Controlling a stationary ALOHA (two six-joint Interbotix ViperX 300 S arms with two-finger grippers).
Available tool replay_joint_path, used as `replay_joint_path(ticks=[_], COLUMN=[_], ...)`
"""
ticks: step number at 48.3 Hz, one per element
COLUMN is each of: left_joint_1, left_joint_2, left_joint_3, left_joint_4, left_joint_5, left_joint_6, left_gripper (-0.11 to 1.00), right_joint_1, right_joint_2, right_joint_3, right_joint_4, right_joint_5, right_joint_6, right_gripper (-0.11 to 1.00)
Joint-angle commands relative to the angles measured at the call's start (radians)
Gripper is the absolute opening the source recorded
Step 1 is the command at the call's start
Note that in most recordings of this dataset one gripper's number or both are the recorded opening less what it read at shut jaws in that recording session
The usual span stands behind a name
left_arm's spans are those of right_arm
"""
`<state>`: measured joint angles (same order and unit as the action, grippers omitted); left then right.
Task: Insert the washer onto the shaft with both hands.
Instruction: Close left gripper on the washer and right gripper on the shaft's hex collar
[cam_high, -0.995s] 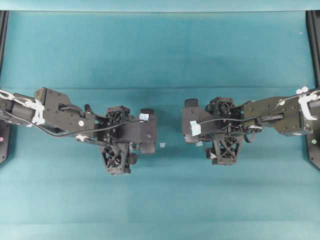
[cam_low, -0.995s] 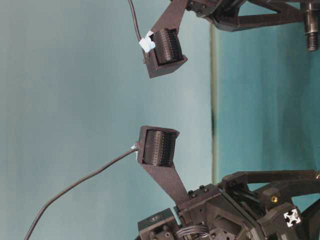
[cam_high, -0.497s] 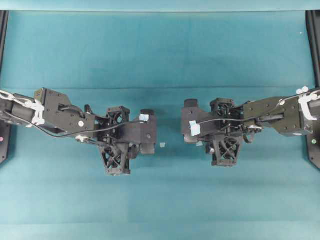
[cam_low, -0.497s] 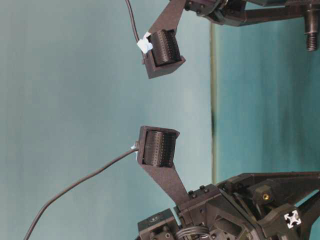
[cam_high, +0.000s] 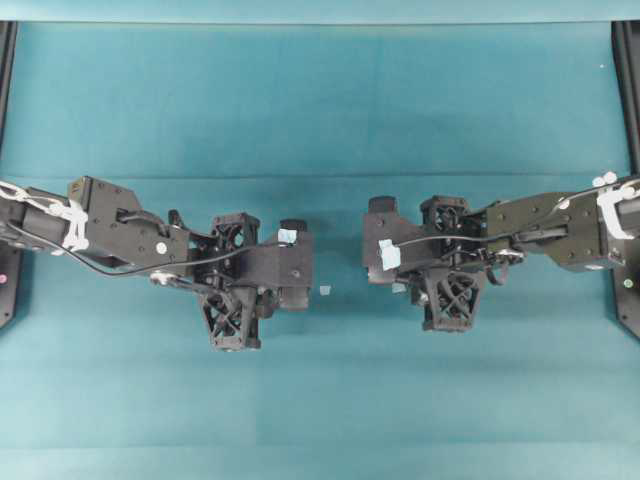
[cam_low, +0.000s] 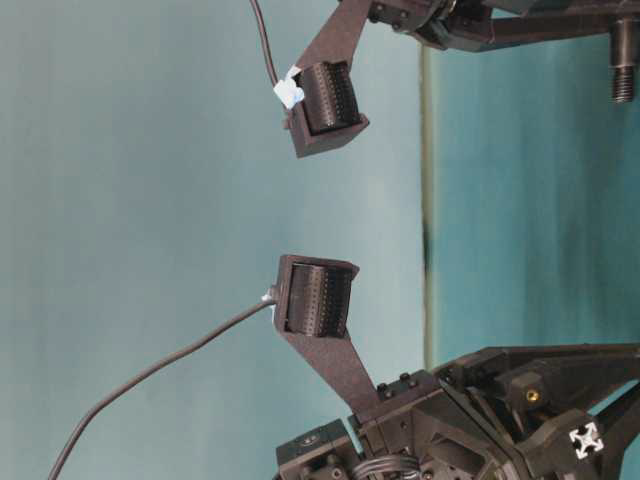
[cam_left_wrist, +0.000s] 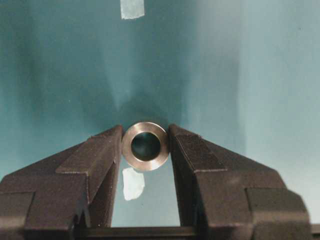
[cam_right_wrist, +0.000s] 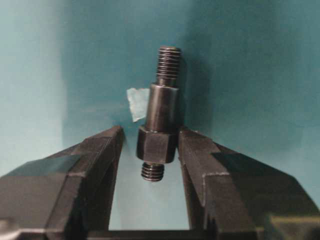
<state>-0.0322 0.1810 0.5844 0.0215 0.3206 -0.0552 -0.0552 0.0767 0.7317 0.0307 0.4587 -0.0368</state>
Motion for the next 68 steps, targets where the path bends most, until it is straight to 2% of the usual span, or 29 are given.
replay_joint_path(ticks=[1,17,68], left_joint_1=[-0.005,-0.003,-0.005], left_joint_2=[-0.008,-0.009,-0.017], left_joint_3=[-0.003,-0.002,0.002], left_joint_4=[0.0,0.0,0.0], left_joint_5=[-0.003,-0.003,-0.003], left_joint_6=[0.0,0.0,-0.002], left_gripper=[0.37,0.37,0.37], right_joint_1=[-0.035,-0.032,-0.018], right_joint_2=[0.005,0.005,-0.002], right_joint_3=[0.0,0.0,-0.026], right_joint_4=[-0.011,-0.009,-0.005], right_joint_5=[0.002,0.002,0.018], right_joint_6=[-0.008,-0.035,-0.043], right_gripper=[0.07,0.01,0.0])
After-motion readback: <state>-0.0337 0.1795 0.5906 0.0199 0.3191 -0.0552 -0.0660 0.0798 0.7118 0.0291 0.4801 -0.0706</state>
